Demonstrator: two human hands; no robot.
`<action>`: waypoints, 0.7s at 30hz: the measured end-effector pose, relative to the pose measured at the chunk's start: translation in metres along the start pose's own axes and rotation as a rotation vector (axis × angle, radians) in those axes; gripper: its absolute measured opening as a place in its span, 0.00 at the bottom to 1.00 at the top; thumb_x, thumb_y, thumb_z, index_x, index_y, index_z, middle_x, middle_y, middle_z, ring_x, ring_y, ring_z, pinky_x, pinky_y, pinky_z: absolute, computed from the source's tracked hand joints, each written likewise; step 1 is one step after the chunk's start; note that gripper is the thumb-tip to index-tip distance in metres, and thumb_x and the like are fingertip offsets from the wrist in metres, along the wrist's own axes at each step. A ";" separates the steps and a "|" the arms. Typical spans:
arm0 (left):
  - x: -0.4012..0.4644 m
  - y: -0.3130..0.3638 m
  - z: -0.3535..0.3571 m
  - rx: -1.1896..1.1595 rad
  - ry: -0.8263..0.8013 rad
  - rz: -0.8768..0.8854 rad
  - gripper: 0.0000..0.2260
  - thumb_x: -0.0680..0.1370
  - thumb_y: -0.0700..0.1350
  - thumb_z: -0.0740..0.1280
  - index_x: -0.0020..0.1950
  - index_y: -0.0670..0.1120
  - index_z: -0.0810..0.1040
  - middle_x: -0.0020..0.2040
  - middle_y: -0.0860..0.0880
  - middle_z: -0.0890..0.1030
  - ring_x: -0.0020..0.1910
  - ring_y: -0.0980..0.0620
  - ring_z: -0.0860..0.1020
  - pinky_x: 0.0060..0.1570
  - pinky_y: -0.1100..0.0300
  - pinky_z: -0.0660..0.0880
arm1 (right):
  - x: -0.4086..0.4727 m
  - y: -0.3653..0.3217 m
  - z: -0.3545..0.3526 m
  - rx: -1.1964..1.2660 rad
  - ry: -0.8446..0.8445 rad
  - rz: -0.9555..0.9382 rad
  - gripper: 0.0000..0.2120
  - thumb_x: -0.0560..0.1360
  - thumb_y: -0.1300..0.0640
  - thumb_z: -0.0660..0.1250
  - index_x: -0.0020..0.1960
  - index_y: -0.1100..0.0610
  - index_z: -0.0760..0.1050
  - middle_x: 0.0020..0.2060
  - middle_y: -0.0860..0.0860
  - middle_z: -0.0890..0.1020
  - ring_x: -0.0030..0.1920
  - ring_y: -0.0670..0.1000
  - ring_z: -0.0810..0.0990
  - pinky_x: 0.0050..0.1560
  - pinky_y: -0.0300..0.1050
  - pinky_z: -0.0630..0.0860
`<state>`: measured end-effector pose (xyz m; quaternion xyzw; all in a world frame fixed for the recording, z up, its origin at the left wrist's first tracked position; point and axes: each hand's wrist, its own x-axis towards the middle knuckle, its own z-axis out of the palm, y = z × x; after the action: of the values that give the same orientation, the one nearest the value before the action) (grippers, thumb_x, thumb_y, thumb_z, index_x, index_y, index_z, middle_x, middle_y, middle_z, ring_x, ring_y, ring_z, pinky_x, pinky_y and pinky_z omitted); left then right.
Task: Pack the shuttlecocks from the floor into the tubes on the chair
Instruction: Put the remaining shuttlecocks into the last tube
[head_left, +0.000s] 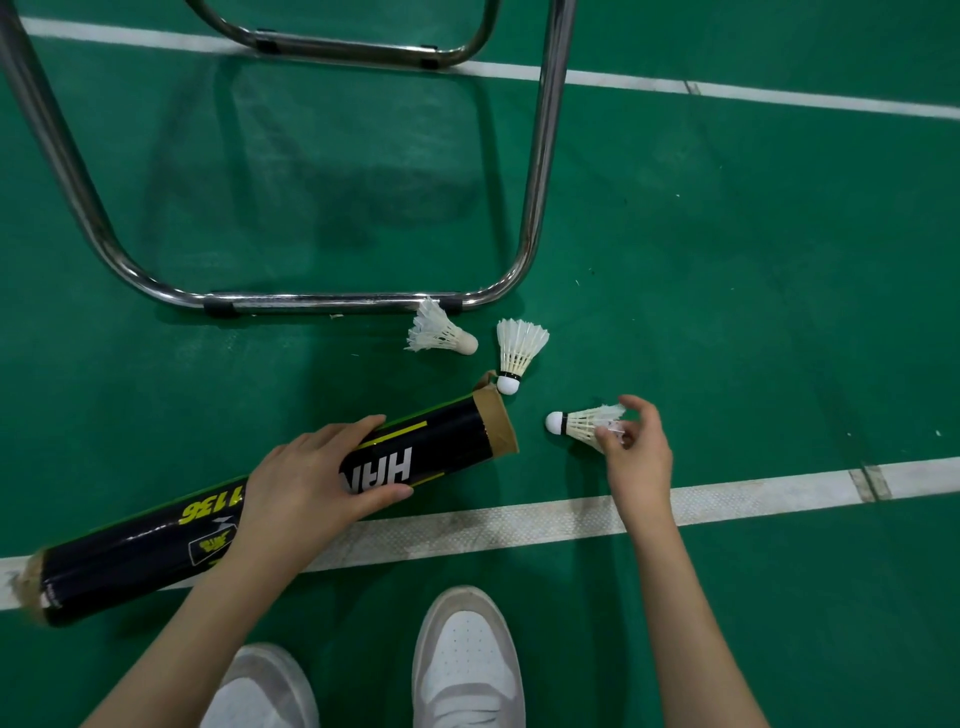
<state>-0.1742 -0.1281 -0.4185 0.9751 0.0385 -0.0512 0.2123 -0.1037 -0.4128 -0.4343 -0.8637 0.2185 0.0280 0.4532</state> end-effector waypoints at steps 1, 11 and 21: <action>0.000 0.000 0.000 0.000 -0.004 0.000 0.39 0.62 0.75 0.54 0.66 0.56 0.73 0.56 0.55 0.81 0.52 0.48 0.79 0.42 0.55 0.74 | 0.000 0.000 0.001 0.023 -0.003 0.002 0.18 0.75 0.63 0.65 0.64 0.54 0.69 0.49 0.53 0.76 0.48 0.50 0.73 0.48 0.38 0.66; 0.001 -0.001 0.002 -0.011 -0.011 0.023 0.42 0.63 0.79 0.48 0.64 0.55 0.75 0.53 0.54 0.82 0.48 0.49 0.81 0.40 0.56 0.74 | -0.010 -0.023 0.013 0.296 -0.087 -0.126 0.14 0.76 0.64 0.63 0.60 0.54 0.70 0.27 0.43 0.71 0.33 0.41 0.71 0.42 0.31 0.71; 0.000 -0.002 0.002 -0.008 -0.018 0.009 0.38 0.63 0.74 0.55 0.65 0.54 0.75 0.54 0.54 0.82 0.50 0.48 0.80 0.41 0.56 0.74 | -0.038 -0.052 0.038 0.329 -0.335 -0.212 0.13 0.77 0.63 0.61 0.58 0.49 0.71 0.31 0.50 0.73 0.34 0.47 0.69 0.37 0.40 0.67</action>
<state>-0.1740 -0.1272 -0.4206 0.9739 0.0327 -0.0586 0.2170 -0.1118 -0.3438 -0.4069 -0.7796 0.0503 0.0872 0.6181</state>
